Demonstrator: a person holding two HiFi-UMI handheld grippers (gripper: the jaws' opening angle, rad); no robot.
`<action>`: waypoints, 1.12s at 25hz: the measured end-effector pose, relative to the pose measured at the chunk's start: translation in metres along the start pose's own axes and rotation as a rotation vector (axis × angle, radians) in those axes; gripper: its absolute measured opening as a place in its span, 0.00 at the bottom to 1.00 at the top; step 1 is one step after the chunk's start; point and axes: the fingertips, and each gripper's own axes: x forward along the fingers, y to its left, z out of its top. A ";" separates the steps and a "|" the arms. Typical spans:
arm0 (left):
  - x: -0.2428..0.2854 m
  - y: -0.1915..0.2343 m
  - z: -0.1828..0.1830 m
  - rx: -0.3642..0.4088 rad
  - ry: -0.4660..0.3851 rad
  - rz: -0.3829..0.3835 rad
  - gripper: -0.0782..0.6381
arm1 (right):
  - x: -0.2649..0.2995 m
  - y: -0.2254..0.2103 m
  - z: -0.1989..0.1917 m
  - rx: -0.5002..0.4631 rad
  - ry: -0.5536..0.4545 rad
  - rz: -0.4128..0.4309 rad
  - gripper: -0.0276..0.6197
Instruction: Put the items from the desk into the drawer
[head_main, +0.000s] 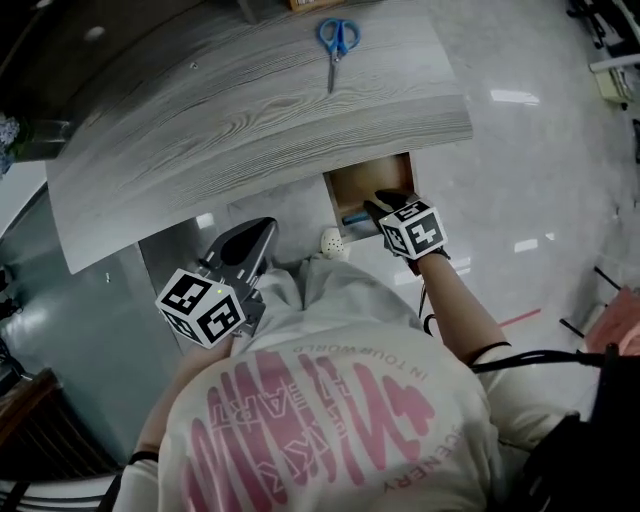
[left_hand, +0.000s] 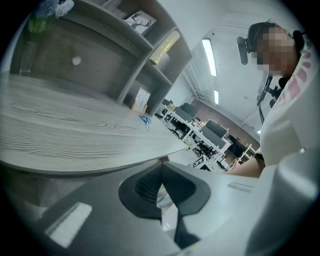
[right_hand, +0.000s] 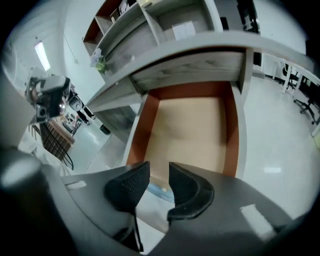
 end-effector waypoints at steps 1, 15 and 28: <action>-0.004 0.002 0.003 0.002 -0.020 0.003 0.14 | -0.010 0.003 0.010 0.027 -0.044 0.005 0.23; -0.141 -0.010 0.141 0.158 -0.386 -0.068 0.14 | -0.181 0.158 0.212 -0.111 -0.671 0.037 0.05; -0.257 -0.021 0.173 0.292 -0.490 -0.191 0.14 | -0.220 0.347 0.280 -0.300 -0.872 0.154 0.05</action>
